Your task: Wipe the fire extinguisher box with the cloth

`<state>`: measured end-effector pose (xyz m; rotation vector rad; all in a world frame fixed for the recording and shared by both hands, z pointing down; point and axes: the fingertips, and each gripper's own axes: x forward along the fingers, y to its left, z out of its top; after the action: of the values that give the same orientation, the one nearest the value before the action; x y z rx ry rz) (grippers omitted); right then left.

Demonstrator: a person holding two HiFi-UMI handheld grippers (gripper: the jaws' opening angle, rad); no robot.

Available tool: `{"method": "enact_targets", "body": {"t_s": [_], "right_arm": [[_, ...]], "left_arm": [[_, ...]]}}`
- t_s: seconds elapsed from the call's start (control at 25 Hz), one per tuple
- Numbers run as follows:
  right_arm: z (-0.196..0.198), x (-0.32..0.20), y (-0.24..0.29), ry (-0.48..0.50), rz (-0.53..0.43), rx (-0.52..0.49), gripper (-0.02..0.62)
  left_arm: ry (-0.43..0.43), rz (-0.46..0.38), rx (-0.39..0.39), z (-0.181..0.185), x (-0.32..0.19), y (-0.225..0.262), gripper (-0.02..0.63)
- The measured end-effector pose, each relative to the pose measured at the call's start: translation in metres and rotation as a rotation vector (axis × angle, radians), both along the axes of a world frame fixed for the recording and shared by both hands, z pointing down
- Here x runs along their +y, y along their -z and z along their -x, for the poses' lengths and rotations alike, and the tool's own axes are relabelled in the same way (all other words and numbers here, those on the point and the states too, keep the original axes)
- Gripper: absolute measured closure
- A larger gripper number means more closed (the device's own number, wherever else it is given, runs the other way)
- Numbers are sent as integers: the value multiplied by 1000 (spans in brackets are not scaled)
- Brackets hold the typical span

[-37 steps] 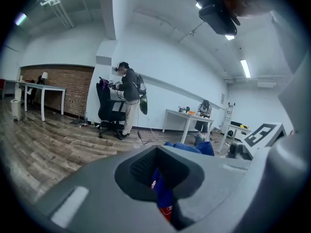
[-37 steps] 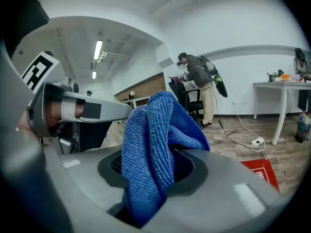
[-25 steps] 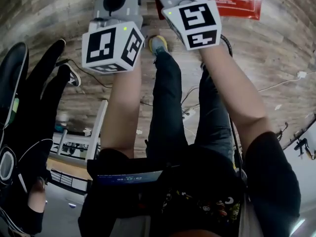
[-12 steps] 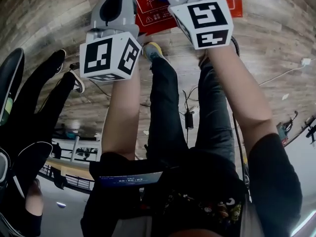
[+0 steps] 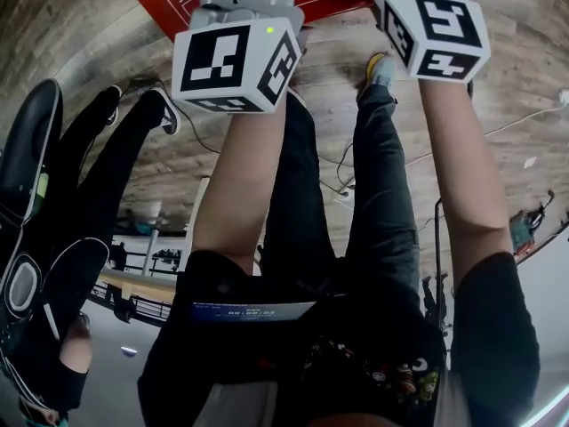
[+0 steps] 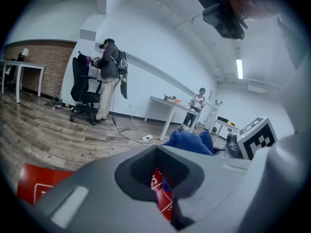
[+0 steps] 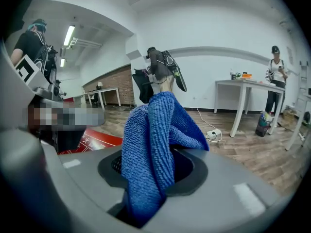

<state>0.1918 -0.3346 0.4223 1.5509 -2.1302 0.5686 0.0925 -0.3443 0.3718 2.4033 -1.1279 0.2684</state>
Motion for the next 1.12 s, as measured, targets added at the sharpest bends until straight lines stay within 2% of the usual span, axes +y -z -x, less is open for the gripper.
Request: {"method": "enact_targets", "body": {"t_s": [0.16,0.36,0.52,0.92,1.12], "right_arm": [[-5,11,0,7,-10,-18,423],[30,24,8,55,-28,-34,423],[89,40,7,127,-14,-50,423],[280,100,-9,351,39,-127,423],[330,122,-10,412,40,-169,423]], "left_arm": [[11,1,-5,-11,6,-4,506],[62,-1,-27,21,19,-3,506],[123,12,-42,75,35,-6,506],[313,61,-78,242,97,-21,506],[361,65,-104,286,115,-24,508]]}}
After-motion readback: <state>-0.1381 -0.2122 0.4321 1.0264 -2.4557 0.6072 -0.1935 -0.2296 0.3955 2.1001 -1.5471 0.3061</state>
